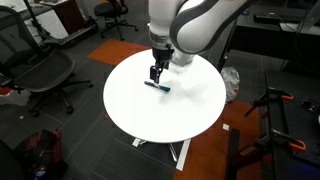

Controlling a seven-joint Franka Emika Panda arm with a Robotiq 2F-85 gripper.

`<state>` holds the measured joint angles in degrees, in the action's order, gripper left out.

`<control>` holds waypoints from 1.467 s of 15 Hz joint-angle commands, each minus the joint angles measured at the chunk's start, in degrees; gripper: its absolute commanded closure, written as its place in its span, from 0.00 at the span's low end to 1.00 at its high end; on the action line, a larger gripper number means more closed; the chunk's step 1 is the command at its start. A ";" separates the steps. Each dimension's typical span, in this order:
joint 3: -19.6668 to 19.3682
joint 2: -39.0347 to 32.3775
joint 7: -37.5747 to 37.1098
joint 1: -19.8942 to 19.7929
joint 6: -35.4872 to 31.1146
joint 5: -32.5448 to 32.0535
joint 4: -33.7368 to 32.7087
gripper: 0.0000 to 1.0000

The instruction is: Put the green marker inside the bowl

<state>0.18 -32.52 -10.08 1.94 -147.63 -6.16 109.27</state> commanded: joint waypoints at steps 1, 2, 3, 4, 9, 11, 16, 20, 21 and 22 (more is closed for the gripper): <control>0.18 -4.71 2.03 -0.25 1.16 3.09 -5.45 0.00; 0.12 -5.64 1.94 -0.20 1.52 3.43 -6.44 0.00; 0.06 -6.83 1.92 -0.22 1.88 3.74 -7.59 0.00; 0.02 -7.87 1.82 -0.22 2.08 4.09 -8.56 0.00; 0.00 -12.34 0.81 0.68 2.82 5.10 -12.75 0.00; -0.06 -13.68 0.72 0.84 3.29 5.16 -14.08 0.00; -0.08 -15.38 0.92 0.69 3.37 5.32 -16.31 0.48; -0.10 -15.46 1.11 0.31 3.54 5.55 -17.23 0.79; -0.12 -15.45 1.09 0.23 3.55 5.62 -17.38 0.88; -0.14 -15.45 1.07 0.18 3.60 5.67 -17.51 0.95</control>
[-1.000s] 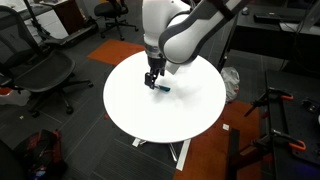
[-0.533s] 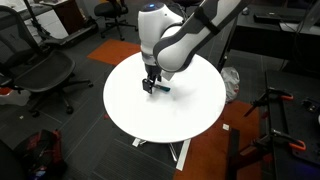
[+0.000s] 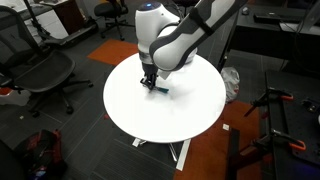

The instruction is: Put the green marker inside the bowl

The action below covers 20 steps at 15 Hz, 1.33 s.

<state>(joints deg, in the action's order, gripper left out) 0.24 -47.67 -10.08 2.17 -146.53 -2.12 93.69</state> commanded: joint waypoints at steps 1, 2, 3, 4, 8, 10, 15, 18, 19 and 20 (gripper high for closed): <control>-0.23 -0.34 1.04 -0.11 2.62 1.69 -2.08 1.00; -0.22 -0.41 1.05 -0.19 2.83 1.80 -2.22 0.99; -0.26 -0.48 1.01 -0.20 3.08 1.83 -2.35 0.96; -0.27 -0.55 1.00 -0.22 3.31 1.87 -2.43 0.96; -0.79 3.96 -1.17 0.68 2.86 2.25 1.30 0.96; -1.06 7.56 -1.33 0.81 2.43 2.29 3.86 0.96; -4.55 19.64 -6.12 1.21 1.34 1.51 11.46 0.96; -8.06 26.84 -12.37 1.31 1.73 0.53 15.97 0.96; -9.26 28.62 -14.81 1.34 1.99 0.00 17.07 0.96; -10.35 30.15 -17.31 1.24 2.22 -0.35 18.06 0.96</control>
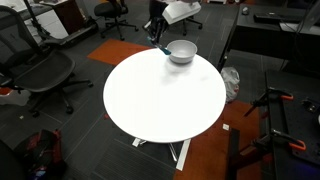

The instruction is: Put the green marker inside the bowl

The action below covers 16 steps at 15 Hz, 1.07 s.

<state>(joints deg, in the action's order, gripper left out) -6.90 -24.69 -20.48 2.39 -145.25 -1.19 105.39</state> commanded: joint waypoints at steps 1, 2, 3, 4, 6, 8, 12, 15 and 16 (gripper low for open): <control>-4.05 8.35 -9.10 0.81 1.10 -1.54 7.18 0.96; -4.88 9.18 -11.56 0.56 1.05 -1.72 7.94 0.96; -5.32 9.88 -13.22 0.14 0.84 -1.42 8.74 0.96; -5.85 10.18 -15.04 -0.16 0.82 -1.35 9.28 0.96; -6.57 10.12 -18.40 -0.85 0.49 -1.34 10.23 0.96; -7.20 9.45 -21.29 -1.70 -0.98 -1.01 11.10 0.96; -8.01 8.13 -24.86 -3.64 -3.35 -0.72 12.26 0.96; -8.41 6.52 -25.63 -5.21 -4.94 0.19 12.11 0.96; -8.50 5.83 -25.64 -5.70 -5.19 0.48 11.80 0.96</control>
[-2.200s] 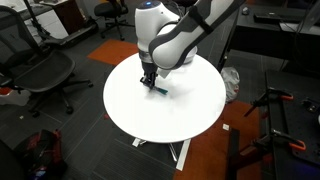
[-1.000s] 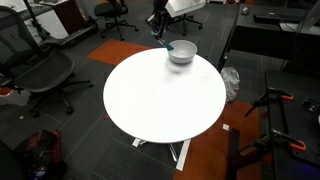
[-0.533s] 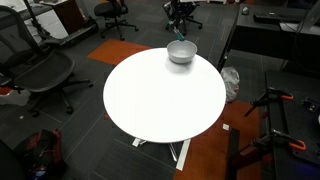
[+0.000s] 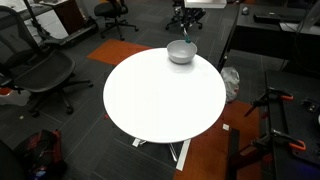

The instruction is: Put the green marker inside the bowl

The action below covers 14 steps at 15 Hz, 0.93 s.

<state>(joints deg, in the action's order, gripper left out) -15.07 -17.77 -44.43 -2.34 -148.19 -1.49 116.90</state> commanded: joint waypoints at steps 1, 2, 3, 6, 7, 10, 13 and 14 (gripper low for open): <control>-0.43 -1.79 -1.65 -1.36 -2.43 0.98 -0.04 0.96; -0.48 -2.59 -1.56 -1.78 -2.45 1.37 -0.48 0.96; -0.64 -3.50 -1.60 -2.11 -2.62 1.63 -0.98 0.96; -0.78 -6.08 -1.44 -2.76 -2.81 2.50 -2.48 0.96; -0.92 -6.97 -1.54 -2.74 -2.76 2.52 -3.07 0.96; -0.59 -9.95 -1.26 -3.21 -1.68 4.33 -5.86 0.96; -0.49 -12.67 -0.94 -3.40 -0.65 5.74 -8.98 0.96; -0.62 -13.63 -1.06 -3.36 -0.22 5.98 -10.09 0.96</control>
<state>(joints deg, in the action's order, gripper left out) -15.83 -28.52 -44.81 -5.31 -150.19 2.92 111.05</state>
